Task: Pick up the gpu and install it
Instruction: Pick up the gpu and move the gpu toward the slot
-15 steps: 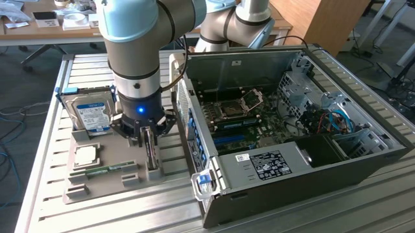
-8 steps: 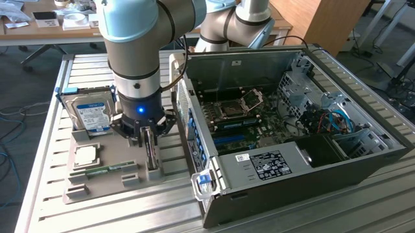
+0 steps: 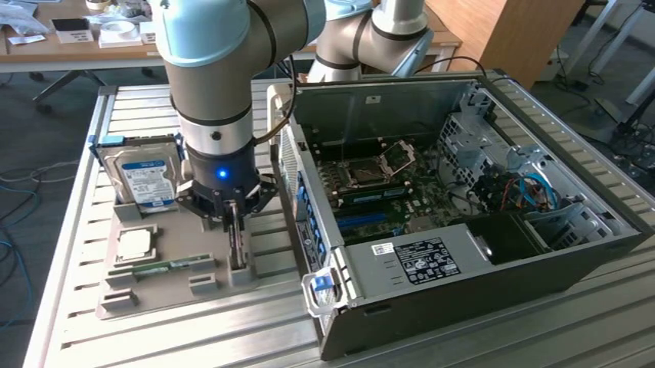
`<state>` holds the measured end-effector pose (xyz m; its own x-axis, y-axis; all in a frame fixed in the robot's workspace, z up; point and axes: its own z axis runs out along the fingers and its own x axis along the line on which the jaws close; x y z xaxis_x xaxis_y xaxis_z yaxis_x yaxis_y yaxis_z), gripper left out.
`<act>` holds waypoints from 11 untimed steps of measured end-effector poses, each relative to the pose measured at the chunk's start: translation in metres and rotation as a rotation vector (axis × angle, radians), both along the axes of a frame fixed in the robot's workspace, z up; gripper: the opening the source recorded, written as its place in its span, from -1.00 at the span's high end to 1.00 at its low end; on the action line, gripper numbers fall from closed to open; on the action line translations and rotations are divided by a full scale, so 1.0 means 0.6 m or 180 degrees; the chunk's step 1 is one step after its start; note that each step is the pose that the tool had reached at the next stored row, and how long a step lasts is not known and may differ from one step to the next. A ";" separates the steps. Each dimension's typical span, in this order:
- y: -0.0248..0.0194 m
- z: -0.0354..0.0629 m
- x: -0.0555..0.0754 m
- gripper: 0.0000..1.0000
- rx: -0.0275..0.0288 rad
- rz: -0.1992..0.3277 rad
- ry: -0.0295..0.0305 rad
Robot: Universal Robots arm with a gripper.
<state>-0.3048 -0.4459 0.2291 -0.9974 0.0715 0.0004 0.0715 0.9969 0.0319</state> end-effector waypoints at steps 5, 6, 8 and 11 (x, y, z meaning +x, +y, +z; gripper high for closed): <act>0.0000 0.000 0.000 0.46 0.0000 0.0000 0.0000; 0.0000 0.000 0.000 0.46 0.0000 0.0000 0.0000; 0.0000 0.000 0.000 0.46 0.0000 0.0000 0.0000; 0.0000 0.000 0.000 0.46 0.0000 0.0006 0.0000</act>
<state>-0.3048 -0.4459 0.2291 -0.9976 0.0698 0.0003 0.0698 0.9971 0.0319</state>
